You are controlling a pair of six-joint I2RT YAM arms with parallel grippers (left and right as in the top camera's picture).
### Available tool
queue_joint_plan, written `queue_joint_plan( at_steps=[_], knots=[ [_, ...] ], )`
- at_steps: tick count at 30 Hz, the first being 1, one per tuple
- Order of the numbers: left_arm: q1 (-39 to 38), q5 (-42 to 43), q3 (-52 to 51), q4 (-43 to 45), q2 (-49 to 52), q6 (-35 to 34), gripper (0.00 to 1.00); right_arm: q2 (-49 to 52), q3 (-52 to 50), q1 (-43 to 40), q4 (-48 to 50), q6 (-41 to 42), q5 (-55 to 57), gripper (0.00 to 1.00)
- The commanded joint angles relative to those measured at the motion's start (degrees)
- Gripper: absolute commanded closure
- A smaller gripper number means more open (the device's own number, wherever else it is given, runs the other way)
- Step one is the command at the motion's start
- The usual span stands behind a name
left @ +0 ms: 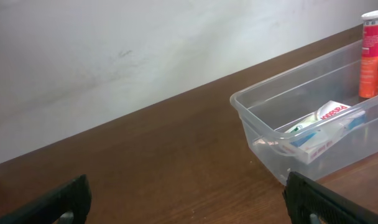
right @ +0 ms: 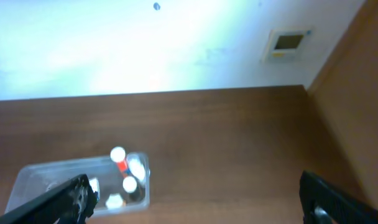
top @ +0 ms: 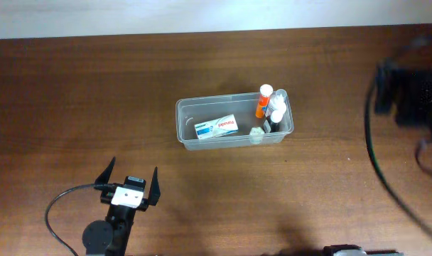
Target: Pack container
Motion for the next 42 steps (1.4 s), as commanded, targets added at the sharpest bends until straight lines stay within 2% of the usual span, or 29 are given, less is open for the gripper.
queue_joint_plan(
  at_steps=[1, 5, 10, 11, 15, 19, 23, 29, 36, 42],
  knots=[
    [0.3, -0.6, -0.4, -0.1, -0.5, -0.2, 0.01, -6.8, -9.9, 0.4, 0.2, -0.3, 3.6, 0.02],
    [0.3, -0.6, -0.4, -0.1, -0.5, -0.2, 0.01, -16.5, -24.7, 0.4, 7.3, -0.2, 3.3, 0.02],
    [0.3, -0.6, -0.4, -0.1, -0.5, -0.2, 0.01, -28.9, -47.6, 0.4, 27.1, -0.2, 2.1, 0.02],
    [0.3, -0.6, -0.4, -0.1, -0.5, -0.2, 0.01, -32.4, -54.2, 0.4, 33.6, -0.2, 0.7, 0.02],
    [0.3, -0.6, -0.4, -0.1, -0.5, -0.2, 0.01, -40.8, -70.3, 0.4, 50.1, -0.2, -3.1, 0.02],
    [0.3, -0.6, -0.4, -0.1, -0.5, -0.2, 0.01, -48.7, -84.6, 0.4, 65.5, -0.2, -6.0, 0.02],
    [0.3, -0.6, -0.4, -0.1, -0.5, -0.2, 0.01, -55.9, -95.8, 0.4, 75.6, -0.2, -7.8, 0.02],
    [0.3, -0.6, -0.4, -0.1, -0.5, -0.2, 0.01, -66.8, -110.5, 0.4, 84.5, -0.2, -8.3, 0.02],
    [0.3, -0.6, -0.4, -0.1, -0.5, -0.2, 0.01, -76.0, -120.5, 0.4, 85.7, -0.2, -8.4, 0.02],
    [0.3, -0.6, -0.4, -0.1, -0.5, -0.2, 0.01, -75.9, -124.7, 0.4, 88.5, -0.2, -9.1, 0.02]
  ],
)
